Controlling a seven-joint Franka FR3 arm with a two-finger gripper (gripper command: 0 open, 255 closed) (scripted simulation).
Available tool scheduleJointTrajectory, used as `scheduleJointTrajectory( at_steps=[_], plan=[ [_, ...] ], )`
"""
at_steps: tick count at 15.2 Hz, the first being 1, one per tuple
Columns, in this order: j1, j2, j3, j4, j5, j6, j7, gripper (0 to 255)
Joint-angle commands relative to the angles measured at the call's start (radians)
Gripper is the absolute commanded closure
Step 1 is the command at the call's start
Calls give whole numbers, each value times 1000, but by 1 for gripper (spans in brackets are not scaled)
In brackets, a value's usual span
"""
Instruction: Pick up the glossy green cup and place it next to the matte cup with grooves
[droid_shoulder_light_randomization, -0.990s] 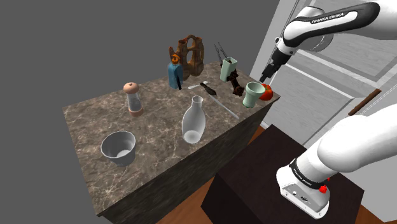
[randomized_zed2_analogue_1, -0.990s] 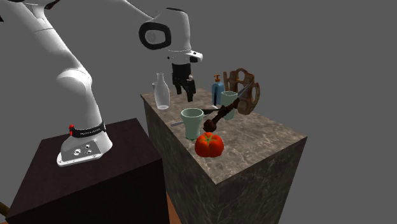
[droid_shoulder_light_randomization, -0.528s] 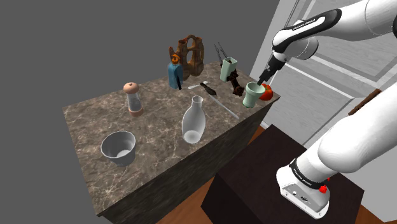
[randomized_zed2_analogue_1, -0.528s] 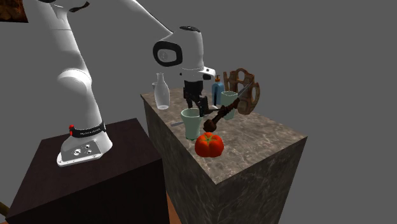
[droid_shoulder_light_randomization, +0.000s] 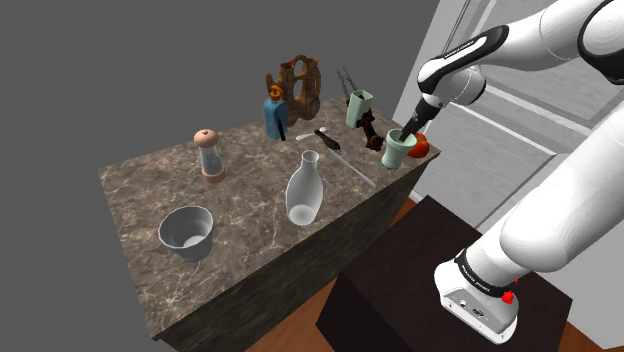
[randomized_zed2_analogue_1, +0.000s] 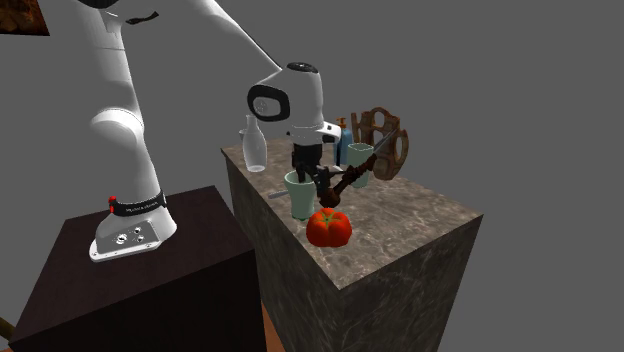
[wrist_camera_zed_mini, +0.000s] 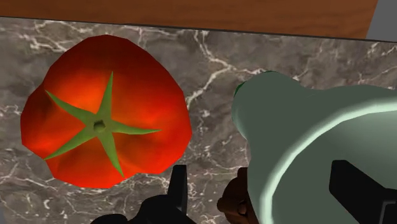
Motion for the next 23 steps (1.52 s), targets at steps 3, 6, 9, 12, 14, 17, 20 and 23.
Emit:
scheduleJointTrajectory(
  at_steps=[3, 6, 9, 12, 14, 17, 20, 23],
  plan=[
    [1, 7, 2, -4, 10, 10, -6, 0],
    [1, 7, 2, -4, 10, 10, -6, 0],
    [1, 7, 2, -4, 10, 10, -5, 255],
    [1, 7, 2, -4, 10, 10, -5, 255],
    [1, 7, 2, -4, 10, 10, -5, 255],
    [1, 7, 2, -4, 10, 10, -6, 255],
    [2, -29, -2, 5, -32, -24, 29, 255],
    [1, -62, -4, 16, -69, -60, 60, 255]
  ],
)
